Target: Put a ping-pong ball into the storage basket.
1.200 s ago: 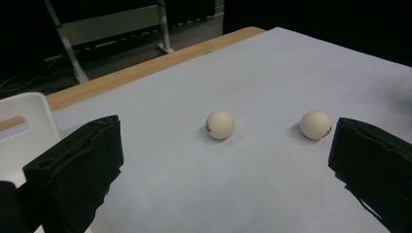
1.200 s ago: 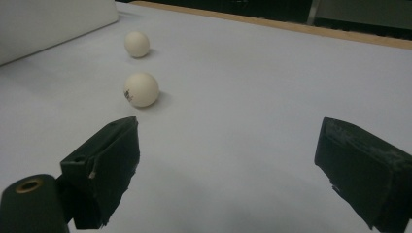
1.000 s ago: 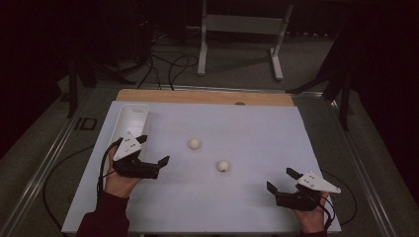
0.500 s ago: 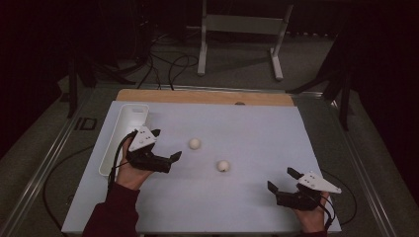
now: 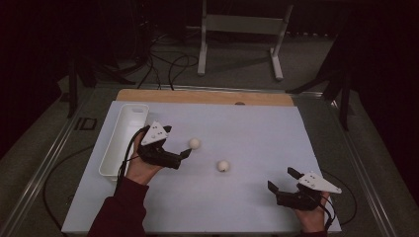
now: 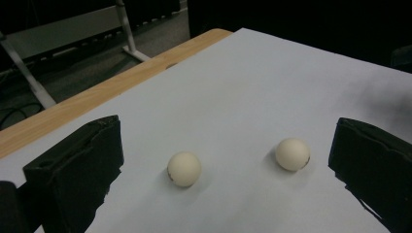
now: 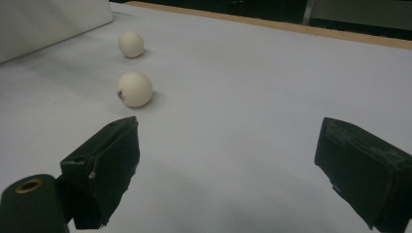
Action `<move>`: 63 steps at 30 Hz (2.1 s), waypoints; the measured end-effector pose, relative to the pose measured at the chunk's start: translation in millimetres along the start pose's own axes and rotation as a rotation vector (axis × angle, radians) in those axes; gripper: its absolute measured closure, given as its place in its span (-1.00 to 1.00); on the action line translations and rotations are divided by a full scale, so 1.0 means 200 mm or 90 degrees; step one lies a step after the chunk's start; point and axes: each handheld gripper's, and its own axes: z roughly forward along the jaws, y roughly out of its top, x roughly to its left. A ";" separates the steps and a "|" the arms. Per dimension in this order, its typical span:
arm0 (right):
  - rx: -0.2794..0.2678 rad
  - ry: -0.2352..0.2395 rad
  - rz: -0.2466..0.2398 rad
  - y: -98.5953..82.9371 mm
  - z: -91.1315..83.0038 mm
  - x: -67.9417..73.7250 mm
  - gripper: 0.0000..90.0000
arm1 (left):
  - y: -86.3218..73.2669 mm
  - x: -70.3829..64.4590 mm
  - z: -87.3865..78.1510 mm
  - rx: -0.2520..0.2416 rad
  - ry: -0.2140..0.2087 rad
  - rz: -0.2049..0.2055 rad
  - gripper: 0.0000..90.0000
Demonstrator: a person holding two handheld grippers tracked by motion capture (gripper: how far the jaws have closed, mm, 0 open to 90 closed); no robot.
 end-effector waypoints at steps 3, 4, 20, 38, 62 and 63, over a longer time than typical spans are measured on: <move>0.000 0.000 -0.001 0.00 0.00 0.00 -0.80 | 0.01 0.00 0.02 -0.002 -0.005 -0.001 -0.99; 0.000 0.000 -0.001 0.00 0.00 0.00 -0.80 | 0.01 0.00 0.02 -0.002 -0.005 -0.001 -0.99; 0.000 0.000 -0.002 0.00 0.00 0.00 -0.80 | 0.06 -0.04 0.16 0.017 -0.040 0.024 -0.99; 0.002 0.003 -0.003 0.00 0.00 0.00 -0.80 | 0.08 -0.07 0.26 0.038 -0.074 0.036 -0.99; 0.001 0.002 -0.004 0.00 0.00 -0.01 -0.80 | 0.06 -0.12 0.41 0.063 -0.104 0.048 -0.99; 0.001 0.002 -0.004 0.00 0.00 -0.01 -0.80 | 0.06 -0.12 0.42 0.062 -0.107 0.047 -0.99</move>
